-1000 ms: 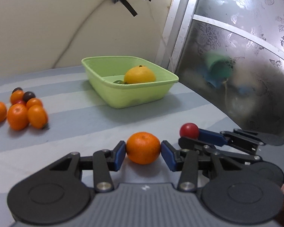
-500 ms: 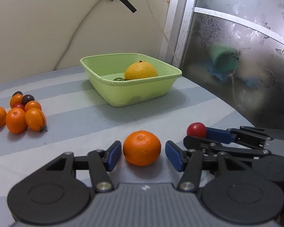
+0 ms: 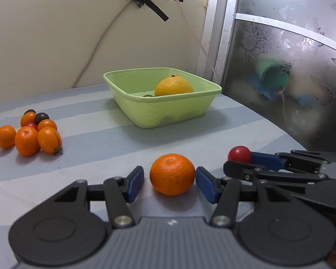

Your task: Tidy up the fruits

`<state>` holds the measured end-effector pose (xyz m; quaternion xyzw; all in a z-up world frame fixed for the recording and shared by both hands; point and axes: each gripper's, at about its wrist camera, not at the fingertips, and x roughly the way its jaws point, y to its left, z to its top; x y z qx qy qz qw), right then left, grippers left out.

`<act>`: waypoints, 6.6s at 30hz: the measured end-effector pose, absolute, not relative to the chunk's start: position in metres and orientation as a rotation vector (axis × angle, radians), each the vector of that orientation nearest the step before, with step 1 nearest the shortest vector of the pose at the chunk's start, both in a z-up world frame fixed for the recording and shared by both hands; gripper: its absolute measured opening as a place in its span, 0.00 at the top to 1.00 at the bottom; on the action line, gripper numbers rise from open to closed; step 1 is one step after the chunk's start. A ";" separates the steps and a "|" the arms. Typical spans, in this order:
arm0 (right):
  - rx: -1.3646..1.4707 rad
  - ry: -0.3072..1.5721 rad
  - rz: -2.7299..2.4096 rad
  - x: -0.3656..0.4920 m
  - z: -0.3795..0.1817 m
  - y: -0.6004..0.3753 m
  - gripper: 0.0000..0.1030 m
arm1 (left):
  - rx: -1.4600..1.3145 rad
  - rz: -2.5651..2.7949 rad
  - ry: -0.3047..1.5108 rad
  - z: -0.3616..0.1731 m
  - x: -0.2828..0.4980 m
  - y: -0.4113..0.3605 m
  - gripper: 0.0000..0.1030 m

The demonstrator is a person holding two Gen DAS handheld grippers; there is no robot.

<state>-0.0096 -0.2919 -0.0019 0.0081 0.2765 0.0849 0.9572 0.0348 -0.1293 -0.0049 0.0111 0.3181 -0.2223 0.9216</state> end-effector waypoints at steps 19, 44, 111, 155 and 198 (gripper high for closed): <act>-0.015 0.561 0.155 -0.011 -0.003 -0.286 0.67 | 0.031 -0.443 0.643 -0.006 0.033 -0.127 0.47; -0.005 0.562 0.146 -0.013 -0.003 -0.285 0.67 | -0.013 -0.415 0.650 -0.006 0.035 -0.118 0.20; 0.050 0.556 0.151 -0.018 -0.003 -0.290 0.55 | 0.005 -0.407 0.692 -0.005 0.028 -0.103 0.00; 0.059 0.546 0.149 -0.020 -0.004 -0.290 0.54 | 0.048 -0.410 0.638 -0.001 0.025 -0.106 0.10; 0.022 0.341 0.134 0.101 0.023 -0.313 0.54 | 0.070 -0.395 0.583 0.048 0.165 -0.137 0.46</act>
